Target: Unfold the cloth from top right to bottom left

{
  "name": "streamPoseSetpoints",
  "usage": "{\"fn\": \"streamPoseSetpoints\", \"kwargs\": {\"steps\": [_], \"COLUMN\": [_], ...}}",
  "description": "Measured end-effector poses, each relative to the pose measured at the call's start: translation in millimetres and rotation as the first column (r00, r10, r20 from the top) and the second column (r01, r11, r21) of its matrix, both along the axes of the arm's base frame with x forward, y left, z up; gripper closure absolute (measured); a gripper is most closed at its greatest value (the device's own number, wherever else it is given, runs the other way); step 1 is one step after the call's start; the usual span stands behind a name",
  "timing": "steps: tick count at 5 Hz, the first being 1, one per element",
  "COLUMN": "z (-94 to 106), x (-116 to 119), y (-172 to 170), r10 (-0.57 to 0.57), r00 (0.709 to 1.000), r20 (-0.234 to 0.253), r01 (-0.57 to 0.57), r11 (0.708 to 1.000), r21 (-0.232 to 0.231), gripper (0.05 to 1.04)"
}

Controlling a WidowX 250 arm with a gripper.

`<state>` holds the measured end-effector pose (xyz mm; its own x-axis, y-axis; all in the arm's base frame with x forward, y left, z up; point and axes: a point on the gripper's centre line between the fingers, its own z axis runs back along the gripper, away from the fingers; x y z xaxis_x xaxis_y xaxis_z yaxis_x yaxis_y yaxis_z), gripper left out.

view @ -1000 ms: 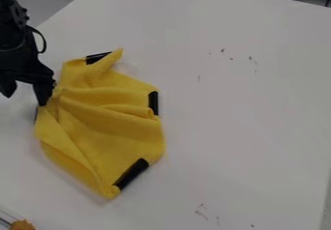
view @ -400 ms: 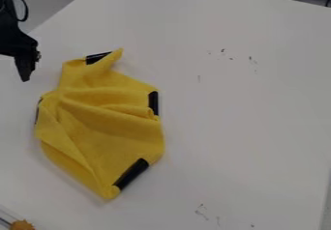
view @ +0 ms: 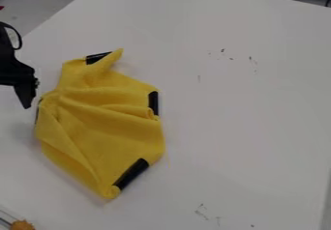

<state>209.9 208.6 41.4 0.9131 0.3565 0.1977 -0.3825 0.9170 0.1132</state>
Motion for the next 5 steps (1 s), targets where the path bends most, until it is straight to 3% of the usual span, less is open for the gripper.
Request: {"fn": "streamPoseSetpoints", "kwargs": {"steps": [2, 5], "z": [-27.8, -32.8], "x": [4, 22], "y": [-14, -35], "r10": [-0.010, -0.069], "r00": [1.000, 0.997], "r20": [-0.011, -0.026], "r01": [0.009, 0.066], "r11": [0.996, 0.992], "r21": [-0.090, -0.108], "gripper": [0.083, 0.117]}}
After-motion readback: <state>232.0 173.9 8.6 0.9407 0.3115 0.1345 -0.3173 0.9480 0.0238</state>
